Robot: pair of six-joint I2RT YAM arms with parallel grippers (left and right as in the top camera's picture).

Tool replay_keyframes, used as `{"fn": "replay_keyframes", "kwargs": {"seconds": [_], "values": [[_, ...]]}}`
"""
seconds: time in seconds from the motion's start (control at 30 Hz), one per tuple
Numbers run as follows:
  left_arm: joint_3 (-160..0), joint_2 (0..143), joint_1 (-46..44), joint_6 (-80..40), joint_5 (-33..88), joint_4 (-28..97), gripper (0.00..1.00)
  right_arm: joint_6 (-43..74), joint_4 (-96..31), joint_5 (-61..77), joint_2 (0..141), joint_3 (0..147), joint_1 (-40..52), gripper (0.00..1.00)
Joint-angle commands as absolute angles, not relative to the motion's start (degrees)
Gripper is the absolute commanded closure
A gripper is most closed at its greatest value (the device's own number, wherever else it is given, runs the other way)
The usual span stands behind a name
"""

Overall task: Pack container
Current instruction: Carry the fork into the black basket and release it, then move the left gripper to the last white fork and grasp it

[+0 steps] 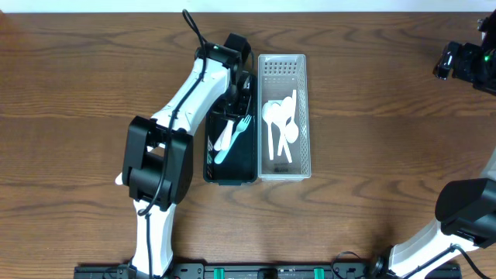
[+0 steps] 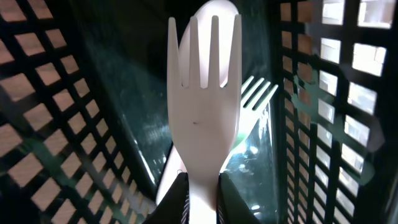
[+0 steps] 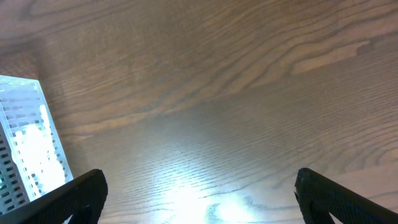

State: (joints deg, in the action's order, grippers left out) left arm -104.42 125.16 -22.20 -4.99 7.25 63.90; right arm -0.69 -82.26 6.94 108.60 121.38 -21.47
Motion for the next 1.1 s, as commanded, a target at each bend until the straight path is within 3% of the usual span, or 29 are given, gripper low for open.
{"fn": "replay_keyframes", "kwargs": {"seconds": [0.0, 0.03, 0.07, 0.1, 0.37, 0.5, 0.83, 1.07], "values": [[-104.5, 125.3, -22.1, -7.5, 6.4, 64.3, 0.83, -1.4, -82.3, 7.6, 108.8, 121.4, -21.7, 0.01], [-104.9, 125.1, -22.1, -7.3, 6.4, 65.1, 0.62, -1.4, -82.3, 7.6, 108.7, 121.4, -21.7, 0.01], [-105.3, 124.8, -22.1, -6.9, 6.4, 65.8, 0.48, -1.4, -82.4, 7.6, 108.7, 121.4, -21.7, 0.01], [-105.8, 124.3, -22.1, -6.1, 6.4, 66.8, 0.43, -1.4, -82.4, 7.6, 108.7, 121.4, -21.7, 0.01], [-109.9, 111.7, -22.1, 0.6, -2.7, 69.8, 0.35, -1.4, -82.2, 7.6, 108.7, 121.4, -21.7, 0.01], [-110.2, 100.6, -20.6, 5.7, -10.9, 70.3, 0.14, -1.4, -82.3, 7.6, 108.7, 121.4, -21.7, 0.01], [-104.5, 91.9, 3.2, 12.9, -6.2, 72.8, 0.1, -1.4, -82.1, 7.6, 108.7, 121.4, -21.7, 0.01], [-84.0, 93.7, 12.6, 19.5, -1.5, 57.0, 0.09, -1.4, -82.0, 7.6, 108.7, 121.4, -21.7, 0.01]]}}
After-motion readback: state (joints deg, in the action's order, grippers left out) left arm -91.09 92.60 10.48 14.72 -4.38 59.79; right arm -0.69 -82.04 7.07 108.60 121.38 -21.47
